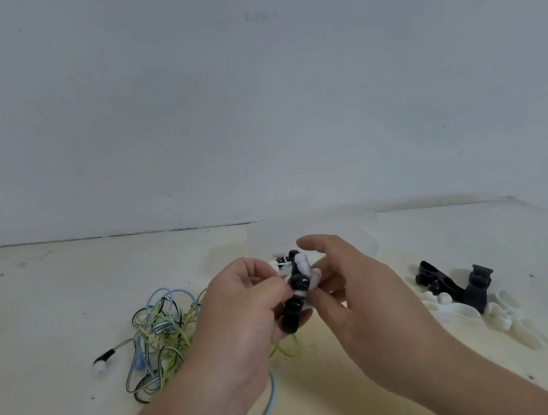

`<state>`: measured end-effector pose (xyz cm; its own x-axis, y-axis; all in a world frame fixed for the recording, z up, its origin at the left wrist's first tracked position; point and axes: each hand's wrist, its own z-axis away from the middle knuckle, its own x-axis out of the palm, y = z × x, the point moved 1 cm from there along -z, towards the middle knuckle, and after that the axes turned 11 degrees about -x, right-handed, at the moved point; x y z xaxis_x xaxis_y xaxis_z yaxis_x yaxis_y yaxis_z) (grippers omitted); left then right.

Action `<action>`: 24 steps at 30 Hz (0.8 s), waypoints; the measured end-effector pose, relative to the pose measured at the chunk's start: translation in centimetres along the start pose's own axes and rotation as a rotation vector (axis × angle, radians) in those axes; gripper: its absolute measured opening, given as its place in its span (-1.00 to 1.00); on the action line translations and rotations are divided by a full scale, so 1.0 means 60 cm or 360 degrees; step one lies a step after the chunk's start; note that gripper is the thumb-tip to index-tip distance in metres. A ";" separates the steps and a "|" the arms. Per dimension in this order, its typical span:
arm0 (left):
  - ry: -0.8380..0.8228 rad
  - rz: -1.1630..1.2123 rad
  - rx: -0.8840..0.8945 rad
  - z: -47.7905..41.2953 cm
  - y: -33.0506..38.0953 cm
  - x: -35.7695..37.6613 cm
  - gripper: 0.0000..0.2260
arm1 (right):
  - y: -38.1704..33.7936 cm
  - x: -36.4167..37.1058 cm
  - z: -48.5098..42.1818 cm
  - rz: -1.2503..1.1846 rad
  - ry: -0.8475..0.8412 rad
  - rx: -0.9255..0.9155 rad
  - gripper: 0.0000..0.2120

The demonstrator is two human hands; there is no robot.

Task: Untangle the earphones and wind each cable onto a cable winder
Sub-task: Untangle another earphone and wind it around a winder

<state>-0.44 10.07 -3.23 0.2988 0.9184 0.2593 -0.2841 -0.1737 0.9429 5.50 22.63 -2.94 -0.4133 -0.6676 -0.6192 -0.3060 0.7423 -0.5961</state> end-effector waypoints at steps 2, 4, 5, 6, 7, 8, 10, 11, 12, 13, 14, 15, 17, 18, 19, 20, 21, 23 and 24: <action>0.0035 -0.0014 -0.0024 -0.004 -0.006 0.000 -0.77 | 0.000 0.002 0.000 0.0008 -0.0041 -0.0003 -0.55; 0.0092 -0.0002 -0.0020 -0.007 -0.012 0.003 -0.76 | 0.006 0.001 -0.002 -0.0049 -0.0048 0.0062 -0.58; 0.0118 0.0013 -0.0010 -0.008 -0.015 0.004 -0.77 | 0.010 0.001 -0.004 -0.0114 -0.0048 0.0128 -0.60; 0.0147 0.0023 0.0005 -0.009 -0.018 0.005 -0.77 | 0.013 -0.001 -0.006 -0.0234 -0.0054 0.0213 -0.61; 0.0175 0.0030 0.0022 -0.010 -0.020 0.005 -0.77 | 0.015 -0.003 -0.007 -0.0401 -0.0074 0.0305 -0.60; 0.0187 0.0035 0.0036 -0.011 -0.023 0.005 -0.77 | 0.015 -0.005 -0.006 -0.0581 -0.0122 0.0388 -0.59; 0.0154 0.0019 0.0043 -0.011 -0.027 0.006 -0.79 | 0.011 -0.009 -0.005 -0.0871 -0.0292 0.0437 -0.68; 0.0136 0.0005 0.0049 -0.009 -0.026 0.006 -0.80 | 0.010 -0.010 -0.005 -0.0938 -0.0363 0.0420 -0.72; 0.0120 -0.0011 0.0058 -0.007 -0.024 0.007 -0.82 | 0.010 -0.013 -0.005 -0.0962 -0.0403 0.0396 -0.75; 0.0105 -0.0033 0.0077 -0.005 -0.021 0.008 -0.85 | 0.014 -0.014 -0.006 -0.0951 -0.0411 0.0381 -0.77; 0.0095 -0.0063 0.0113 -0.002 -0.016 0.009 -0.88 | 0.018 -0.017 -0.007 -0.0936 -0.0400 0.0385 -0.77; 0.0112 -0.0149 0.0181 -0.001 -0.013 0.009 -0.88 | 0.022 -0.020 -0.009 -0.0924 -0.0381 0.0404 -0.77; 0.0290 -0.0612 0.0490 -0.003 -0.010 0.001 -0.87 | 0.029 -0.028 -0.013 -0.0917 -0.0326 0.0451 -0.78; 0.0402 -0.0893 0.0690 -0.004 -0.010 -0.006 -0.89 | 0.032 -0.032 -0.017 -0.0879 -0.0277 0.0477 -0.79; 0.0489 -0.1159 0.0883 -0.002 -0.008 -0.011 -0.88 | 0.035 -0.037 -0.021 -0.0793 -0.0222 0.0495 -0.80; 0.0531 -0.1406 0.1030 -0.002 -0.010 -0.013 -0.83 | 0.042 -0.041 -0.025 -0.0671 -0.0176 0.0495 -0.82; 0.0523 -0.1625 0.1102 -0.006 -0.014 -0.015 -0.74 | 0.047 -0.044 -0.030 -0.0524 -0.0151 0.0479 -0.84; 0.0454 -0.1935 0.1043 -0.013 -0.022 -0.019 -0.57 | 0.052 -0.046 -0.040 -0.0241 -0.0160 0.0403 -0.90; 0.0415 -0.2005 0.0987 -0.016 -0.024 -0.020 -0.51 | 0.053 -0.045 -0.046 -0.0138 -0.0179 0.0366 -0.92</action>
<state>-1.26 9.53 -5.10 -0.1445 0.6002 -0.7867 0.4984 0.7309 0.4662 3.28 26.92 -1.75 -0.2925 -0.7397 -0.6061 -0.1279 0.6584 -0.7418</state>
